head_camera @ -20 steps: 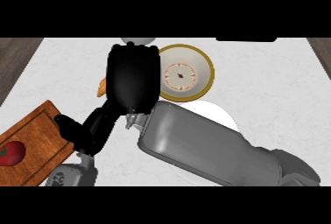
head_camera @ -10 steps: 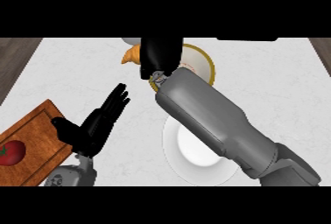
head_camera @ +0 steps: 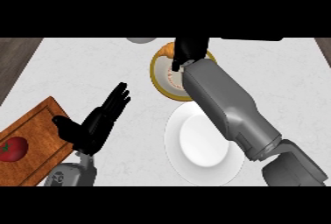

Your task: Pick the croissant from the plate and place it in the bowl

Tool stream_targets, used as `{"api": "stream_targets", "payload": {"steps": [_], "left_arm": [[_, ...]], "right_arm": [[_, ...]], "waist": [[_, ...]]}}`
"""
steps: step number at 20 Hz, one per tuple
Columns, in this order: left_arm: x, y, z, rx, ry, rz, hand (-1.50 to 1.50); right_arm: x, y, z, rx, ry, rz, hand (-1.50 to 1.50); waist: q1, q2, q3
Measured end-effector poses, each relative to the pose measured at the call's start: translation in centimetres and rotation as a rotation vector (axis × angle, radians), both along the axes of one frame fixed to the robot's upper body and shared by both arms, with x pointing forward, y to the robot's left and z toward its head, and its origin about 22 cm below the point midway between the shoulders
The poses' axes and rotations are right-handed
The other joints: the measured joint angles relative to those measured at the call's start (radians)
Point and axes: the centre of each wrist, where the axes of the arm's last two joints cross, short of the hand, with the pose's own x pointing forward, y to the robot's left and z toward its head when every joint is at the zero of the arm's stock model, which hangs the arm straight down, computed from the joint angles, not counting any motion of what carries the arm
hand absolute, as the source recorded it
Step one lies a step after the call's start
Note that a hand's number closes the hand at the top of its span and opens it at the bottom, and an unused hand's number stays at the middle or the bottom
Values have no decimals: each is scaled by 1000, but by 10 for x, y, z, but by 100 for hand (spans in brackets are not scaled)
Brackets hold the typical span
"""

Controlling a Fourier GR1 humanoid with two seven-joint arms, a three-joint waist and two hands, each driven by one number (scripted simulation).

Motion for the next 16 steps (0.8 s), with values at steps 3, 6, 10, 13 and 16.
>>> {"api": "stream_targets", "payload": {"steps": [3,6,10,13,16], "left_arm": [[3,-6,5,2,-9,-5,0],[8,-11,10,-1,-13,-15,0],[9,-8,12,1,-17,-16,0],[6,-8,7,0,-15,-19,0],[5,-7,6,0,-8,-7,0]], "right_arm": [[8,-15,-9,38,72,-76,-150],[15,-34,-17,108,95,-110,-150],[17,-46,-26,219,78,-81,-150],[15,-49,-29,356,8,-54,-150],[12,-42,-23,518,-141,-13,-150]], "waist": [[10,5,0],[19,10,1],[26,13,2],[22,12,3],[13,7,4]]}}
